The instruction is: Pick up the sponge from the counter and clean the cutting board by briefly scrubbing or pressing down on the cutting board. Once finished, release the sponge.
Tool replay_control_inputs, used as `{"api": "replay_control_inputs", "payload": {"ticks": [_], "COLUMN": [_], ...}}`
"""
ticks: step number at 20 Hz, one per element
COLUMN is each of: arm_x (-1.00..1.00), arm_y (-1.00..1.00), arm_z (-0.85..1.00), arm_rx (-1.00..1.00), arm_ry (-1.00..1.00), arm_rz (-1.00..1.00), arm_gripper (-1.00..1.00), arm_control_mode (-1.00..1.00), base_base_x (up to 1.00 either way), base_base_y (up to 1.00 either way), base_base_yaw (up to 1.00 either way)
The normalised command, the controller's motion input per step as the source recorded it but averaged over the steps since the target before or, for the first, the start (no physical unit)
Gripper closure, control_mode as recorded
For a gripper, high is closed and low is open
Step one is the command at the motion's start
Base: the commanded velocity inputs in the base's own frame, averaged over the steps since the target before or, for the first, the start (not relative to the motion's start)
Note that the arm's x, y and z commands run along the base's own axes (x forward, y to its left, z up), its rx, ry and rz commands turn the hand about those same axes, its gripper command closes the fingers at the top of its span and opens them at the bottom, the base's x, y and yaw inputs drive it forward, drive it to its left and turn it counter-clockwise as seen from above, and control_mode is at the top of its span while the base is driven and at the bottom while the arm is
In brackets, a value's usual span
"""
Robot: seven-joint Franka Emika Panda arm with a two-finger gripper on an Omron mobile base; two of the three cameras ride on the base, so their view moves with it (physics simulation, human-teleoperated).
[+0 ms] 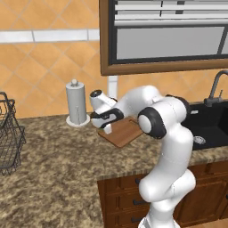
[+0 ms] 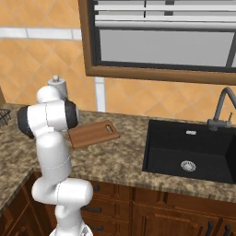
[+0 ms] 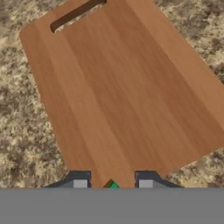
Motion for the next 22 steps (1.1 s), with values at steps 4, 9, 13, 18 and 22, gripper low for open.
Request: {"api": "replay_control_inputs", "payload": {"ticks": [4, 9, 13, 18, 22], "arm_x": [-0.97, -1.00, -0.83, -0.30, 0.04], "arm_y": [0.46, -0.05, 0.04, 0.01, -0.56], "arm_z": [0.15, 0.00, -0.07, -0.06, 0.50], "arm_rx": [0.00, 0.00, 0.00, 0.03, 0.22], "arm_ry": [0.09, 0.03, 0.00, -0.02, 0.00], "arm_rz": [-0.04, 0.00, 0.00, 0.00, -0.01], "arm_gripper": [1.00, 1.00, -1.00, -1.00, -1.00], "arm_control_mode": [-1.00, -1.00, -1.00, -1.00, -1.00], "base_base_x": [0.00, 0.00, 0.00, 0.00, 0.00], "base_base_y": [0.00, 0.00, 0.00, 0.00, 0.00], "base_base_yaw": [0.00, 0.00, 0.00, 0.00, 0.00]}}
